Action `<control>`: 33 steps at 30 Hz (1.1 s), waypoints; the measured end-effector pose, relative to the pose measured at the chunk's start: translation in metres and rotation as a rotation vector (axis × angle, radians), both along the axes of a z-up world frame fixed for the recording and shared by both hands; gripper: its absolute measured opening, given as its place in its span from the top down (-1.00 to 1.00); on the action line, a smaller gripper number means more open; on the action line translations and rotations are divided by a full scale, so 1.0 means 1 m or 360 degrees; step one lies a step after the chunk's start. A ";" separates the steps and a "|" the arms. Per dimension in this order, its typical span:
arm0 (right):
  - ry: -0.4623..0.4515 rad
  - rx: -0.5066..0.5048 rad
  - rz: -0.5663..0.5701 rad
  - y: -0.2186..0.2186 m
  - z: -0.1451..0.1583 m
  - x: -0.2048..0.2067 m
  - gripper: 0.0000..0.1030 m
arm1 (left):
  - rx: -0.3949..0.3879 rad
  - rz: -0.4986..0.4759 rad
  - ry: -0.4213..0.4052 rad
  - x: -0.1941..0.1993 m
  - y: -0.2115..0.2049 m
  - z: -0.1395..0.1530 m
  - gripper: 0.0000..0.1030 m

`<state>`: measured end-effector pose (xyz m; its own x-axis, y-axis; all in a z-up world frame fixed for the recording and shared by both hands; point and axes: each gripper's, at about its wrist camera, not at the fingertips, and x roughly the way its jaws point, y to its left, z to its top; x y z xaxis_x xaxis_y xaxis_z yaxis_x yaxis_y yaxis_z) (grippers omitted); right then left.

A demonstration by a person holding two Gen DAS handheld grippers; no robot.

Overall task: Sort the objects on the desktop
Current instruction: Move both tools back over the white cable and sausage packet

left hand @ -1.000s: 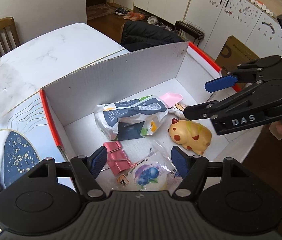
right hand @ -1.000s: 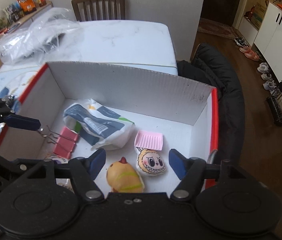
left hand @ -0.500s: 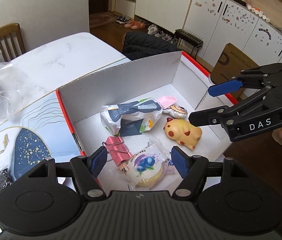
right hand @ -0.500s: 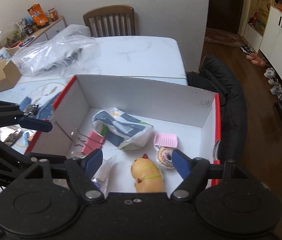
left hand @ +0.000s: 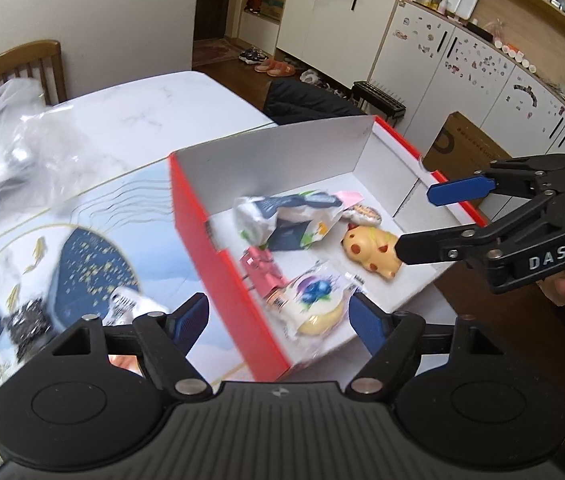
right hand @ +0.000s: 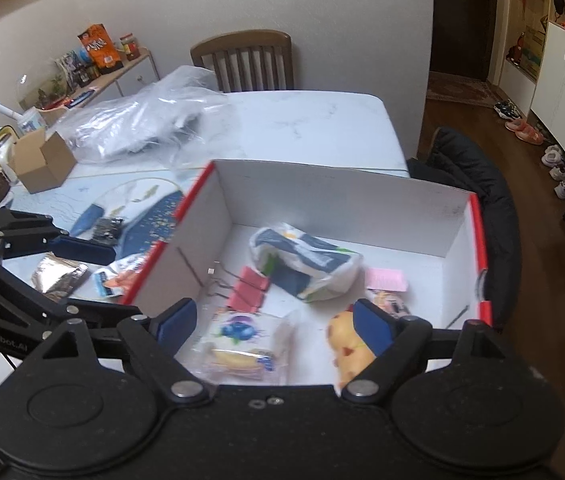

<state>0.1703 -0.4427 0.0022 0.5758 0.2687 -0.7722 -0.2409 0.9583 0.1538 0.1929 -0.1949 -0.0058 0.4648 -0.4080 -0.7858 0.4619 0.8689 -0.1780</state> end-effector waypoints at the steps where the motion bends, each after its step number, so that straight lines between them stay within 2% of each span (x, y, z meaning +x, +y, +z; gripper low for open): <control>1: -0.0006 -0.0001 0.0003 0.005 0.001 -0.002 -0.69 | -0.0002 0.0003 0.0004 -0.002 0.006 -0.001 -0.50; 7: -0.0011 0.0009 0.0018 0.040 0.004 -0.011 -0.73 | -0.0014 0.0038 0.0031 -0.012 0.047 -0.004 -0.58; 18: 0.0021 -0.0018 0.0067 0.118 0.000 -0.019 -0.73 | 0.0056 0.0134 0.0042 -0.033 0.134 -0.017 -0.73; 22: 0.0034 -0.0032 0.0082 0.144 -0.003 -0.016 -0.73 | 0.0085 0.0193 0.0042 -0.038 0.168 -0.024 -0.98; 33: 0.0092 -0.0127 0.0072 0.211 -0.026 0.009 -0.73 | 0.0138 0.0290 0.0116 -0.047 0.242 -0.056 -0.98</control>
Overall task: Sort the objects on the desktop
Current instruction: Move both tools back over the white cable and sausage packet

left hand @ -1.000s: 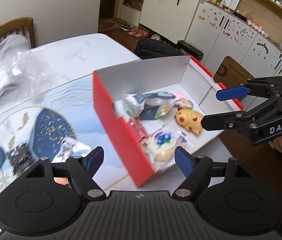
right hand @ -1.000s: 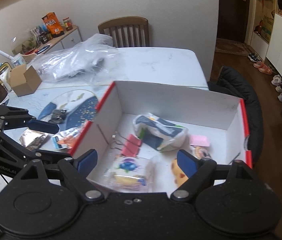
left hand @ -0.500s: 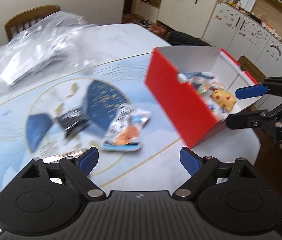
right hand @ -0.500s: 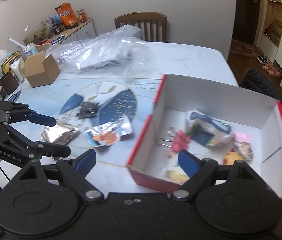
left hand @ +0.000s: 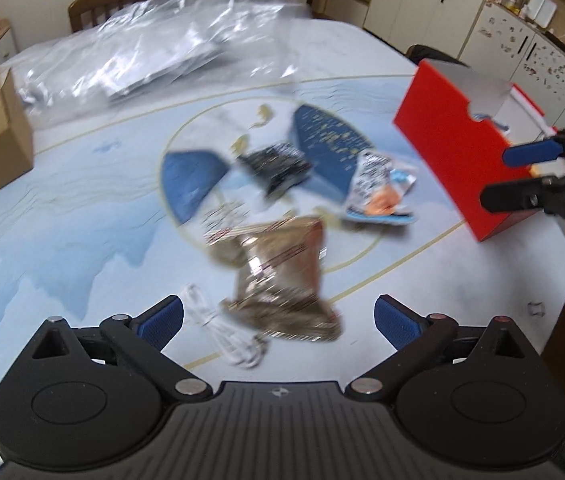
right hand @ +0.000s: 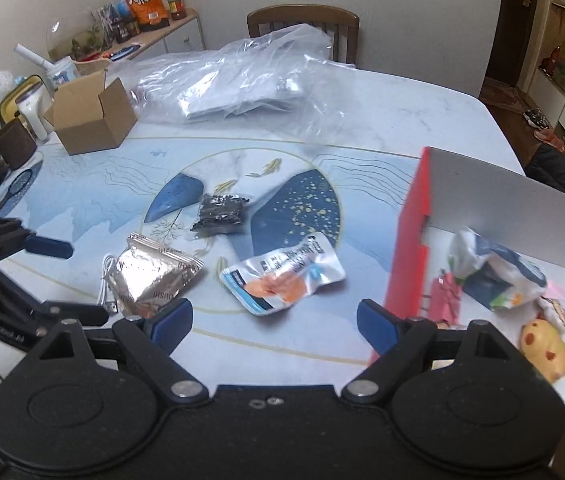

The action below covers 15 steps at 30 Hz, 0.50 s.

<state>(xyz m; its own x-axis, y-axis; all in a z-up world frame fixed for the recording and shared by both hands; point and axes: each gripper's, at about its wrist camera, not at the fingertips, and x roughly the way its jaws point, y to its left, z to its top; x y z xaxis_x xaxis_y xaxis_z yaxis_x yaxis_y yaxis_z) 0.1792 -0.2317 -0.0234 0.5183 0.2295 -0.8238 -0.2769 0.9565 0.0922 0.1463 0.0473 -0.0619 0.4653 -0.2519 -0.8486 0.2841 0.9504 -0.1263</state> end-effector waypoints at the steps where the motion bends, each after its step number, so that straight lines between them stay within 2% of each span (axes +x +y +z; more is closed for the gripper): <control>1: 0.0007 -0.0011 -0.0008 0.005 -0.002 0.003 -0.73 | 0.0007 -0.0002 0.0002 -0.001 0.004 -0.003 -0.98; 7: 0.0055 -0.0056 -0.0036 0.025 -0.019 0.018 -0.73 | 0.0025 -0.0049 0.0009 -0.001 0.021 -0.022 -0.98; 15: 0.0138 -0.0070 -0.0199 0.027 -0.040 0.048 -0.73 | 0.0018 -0.0021 0.0065 0.009 0.027 -0.034 -0.98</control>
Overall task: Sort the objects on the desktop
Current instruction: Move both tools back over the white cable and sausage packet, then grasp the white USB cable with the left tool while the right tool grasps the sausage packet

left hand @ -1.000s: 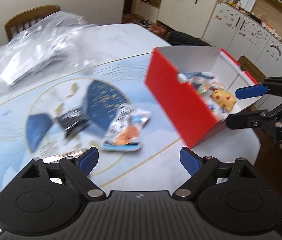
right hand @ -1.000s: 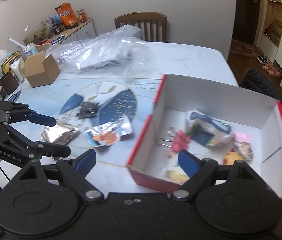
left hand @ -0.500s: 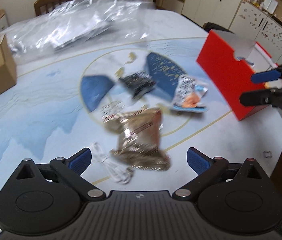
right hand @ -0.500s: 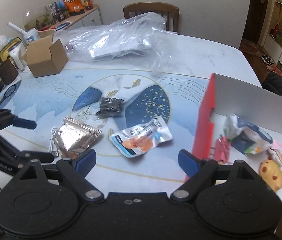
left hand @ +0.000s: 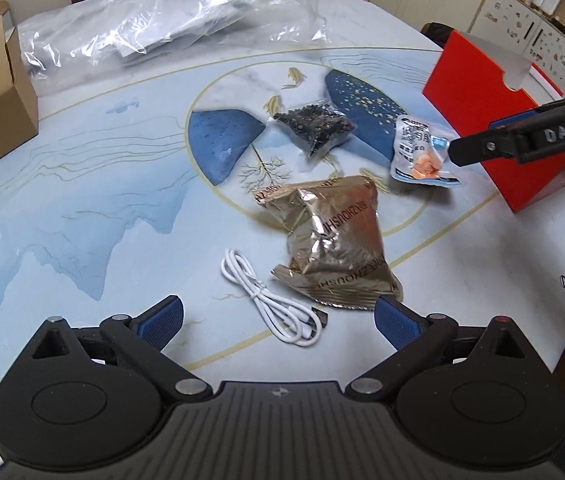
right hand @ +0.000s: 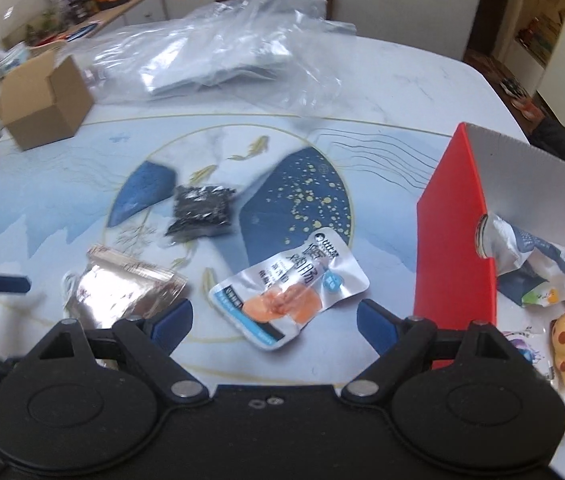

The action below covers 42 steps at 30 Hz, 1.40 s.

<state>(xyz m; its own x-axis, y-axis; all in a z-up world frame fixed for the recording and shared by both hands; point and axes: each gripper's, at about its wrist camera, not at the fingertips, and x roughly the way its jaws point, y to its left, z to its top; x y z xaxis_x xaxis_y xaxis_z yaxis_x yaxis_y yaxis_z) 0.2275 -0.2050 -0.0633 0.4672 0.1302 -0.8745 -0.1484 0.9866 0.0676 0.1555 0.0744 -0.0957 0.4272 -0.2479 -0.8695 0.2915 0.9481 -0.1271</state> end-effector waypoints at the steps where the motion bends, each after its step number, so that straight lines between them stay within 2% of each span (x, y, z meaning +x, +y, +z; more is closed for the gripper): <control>1: 0.0012 0.0003 -0.0021 0.000 -0.003 0.004 -0.73 | 0.0002 -0.0010 -0.0008 0.001 0.000 0.000 -0.98; 5: 0.0053 -0.0007 -0.0062 0.000 -0.011 0.015 -0.73 | 0.0012 -0.0143 -0.0048 0.002 -0.002 0.000 -0.98; 13: 0.0121 0.0006 -0.0171 -0.004 -0.021 0.034 -0.73 | 0.0119 -0.0602 -0.0179 -0.005 -0.014 -0.003 -0.98; 20: 0.0178 0.0011 -0.0284 -0.006 -0.032 0.050 -0.73 | 0.0153 -0.0808 -0.0211 0.000 -0.015 -0.011 -0.98; 24: 0.0220 0.0020 -0.0383 -0.009 -0.040 0.058 -0.73 | 0.0162 -0.0865 -0.0218 0.004 -0.014 -0.015 -0.98; 29: 0.0267 0.0060 -0.0521 -0.014 -0.047 0.067 -0.73 | 0.0152 -0.0846 -0.0229 0.011 -0.011 -0.017 -0.98; 33: 0.0311 0.0004 -0.0602 -0.012 -0.049 0.068 -0.73 | 0.0147 -0.0843 -0.0224 0.015 -0.010 -0.018 -0.98; 37: 0.0354 -0.0022 -0.0611 -0.007 -0.052 0.067 -0.73 | 0.0132 -0.0840 -0.0218 0.017 -0.009 -0.019 -0.98; 42: 0.0375 0.0065 -0.0670 -0.006 -0.054 0.070 -0.74 | 0.0113 -0.0853 -0.0204 0.018 -0.008 -0.019 -0.97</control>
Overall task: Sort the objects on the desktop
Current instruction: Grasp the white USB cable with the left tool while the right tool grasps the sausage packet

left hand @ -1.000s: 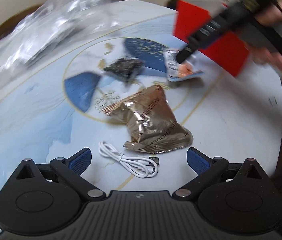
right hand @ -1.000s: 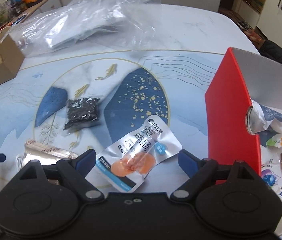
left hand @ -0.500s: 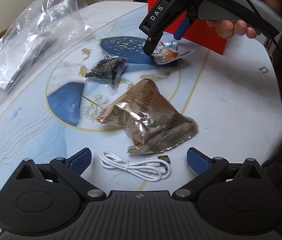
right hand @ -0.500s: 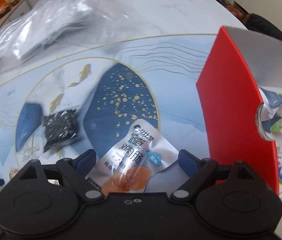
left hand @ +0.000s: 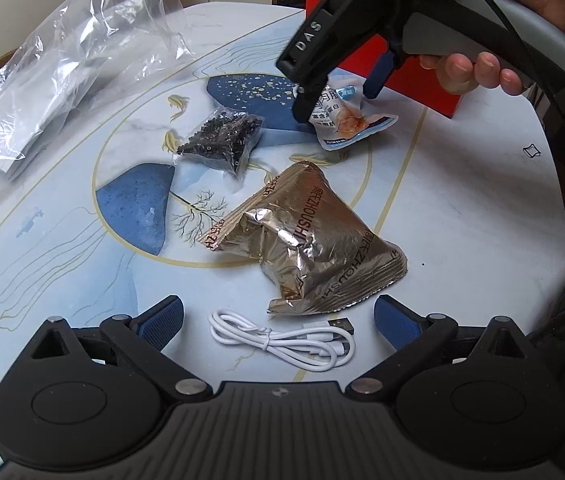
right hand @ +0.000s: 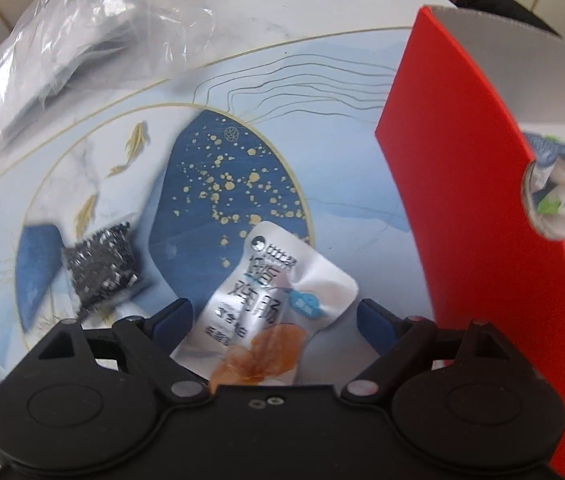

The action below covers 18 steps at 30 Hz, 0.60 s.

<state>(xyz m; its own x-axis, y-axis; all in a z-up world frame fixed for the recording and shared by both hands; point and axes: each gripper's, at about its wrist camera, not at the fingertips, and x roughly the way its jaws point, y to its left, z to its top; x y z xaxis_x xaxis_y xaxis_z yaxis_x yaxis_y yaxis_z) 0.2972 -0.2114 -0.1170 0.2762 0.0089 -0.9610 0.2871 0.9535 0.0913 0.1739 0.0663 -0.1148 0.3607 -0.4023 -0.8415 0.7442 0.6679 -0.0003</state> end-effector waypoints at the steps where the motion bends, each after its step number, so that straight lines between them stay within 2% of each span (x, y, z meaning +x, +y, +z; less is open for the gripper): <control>1: 0.0009 -0.0006 0.0009 0.002 -0.001 0.001 -0.74 | 0.0001 -0.0006 0.0004 0.000 0.000 0.000 -0.97; 8: 0.0027 -0.0056 0.0044 0.009 -0.006 0.000 -0.80 | 0.0009 -0.0049 0.0016 -0.004 -0.001 -0.003 -0.96; 13: 0.0028 -0.0080 0.0066 0.012 -0.006 -0.001 -0.78 | 0.0023 -0.0024 0.0011 -0.004 0.002 -0.007 -0.93; 18: 0.0018 -0.0120 0.0109 0.016 -0.004 -0.003 -0.58 | 0.0008 -0.0024 -0.0012 -0.007 0.002 -0.006 -0.80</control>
